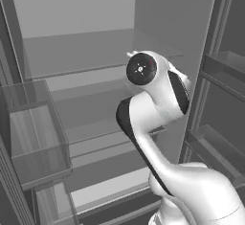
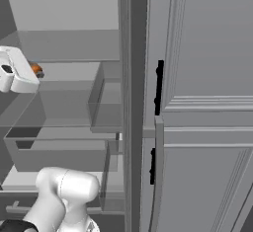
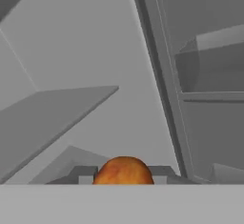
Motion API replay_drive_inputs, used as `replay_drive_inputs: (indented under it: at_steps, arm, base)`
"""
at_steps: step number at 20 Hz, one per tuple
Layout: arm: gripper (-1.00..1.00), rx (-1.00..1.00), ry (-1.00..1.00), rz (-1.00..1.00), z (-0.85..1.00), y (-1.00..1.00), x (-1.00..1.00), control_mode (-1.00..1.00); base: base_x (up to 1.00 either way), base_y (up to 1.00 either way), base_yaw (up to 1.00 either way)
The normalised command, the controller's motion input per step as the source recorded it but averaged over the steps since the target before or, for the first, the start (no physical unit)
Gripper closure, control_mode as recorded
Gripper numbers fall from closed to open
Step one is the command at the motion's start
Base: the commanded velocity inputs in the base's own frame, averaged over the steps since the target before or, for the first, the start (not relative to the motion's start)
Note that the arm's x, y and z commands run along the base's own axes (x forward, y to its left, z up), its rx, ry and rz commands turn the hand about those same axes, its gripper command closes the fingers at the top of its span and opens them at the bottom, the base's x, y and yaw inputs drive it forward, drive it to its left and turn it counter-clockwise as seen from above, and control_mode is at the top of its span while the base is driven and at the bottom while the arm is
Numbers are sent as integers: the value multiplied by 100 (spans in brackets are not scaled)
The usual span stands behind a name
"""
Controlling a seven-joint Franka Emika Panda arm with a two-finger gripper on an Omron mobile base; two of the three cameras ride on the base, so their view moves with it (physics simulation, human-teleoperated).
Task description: Place one squash and one chicken drumstick in each tupperware on the nearby counter, to pack two identical lunches.
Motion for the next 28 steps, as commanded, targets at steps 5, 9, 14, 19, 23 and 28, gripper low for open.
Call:
replay_drive_inputs:
  at_steps: [5,9,14,19,23,28]
  arm:
    - [100,0,0,0,0,0,0,100]
    - [100,0,0,0,0,0,0,100]
    - [100,0,0,0,0,0,0,100]
    - [100,0,0,0,0,0,0,100]
    - [100,0,0,0,0,0,0,100]
    - [100,0,0,0,0,0,0,100]
  base:
    - [-100,-20,8]
    - [-100,-2,16]
    - [-100,0,26]
    - [-100,1,43]
    - [-100,1,51]
    - [-74,26,58]
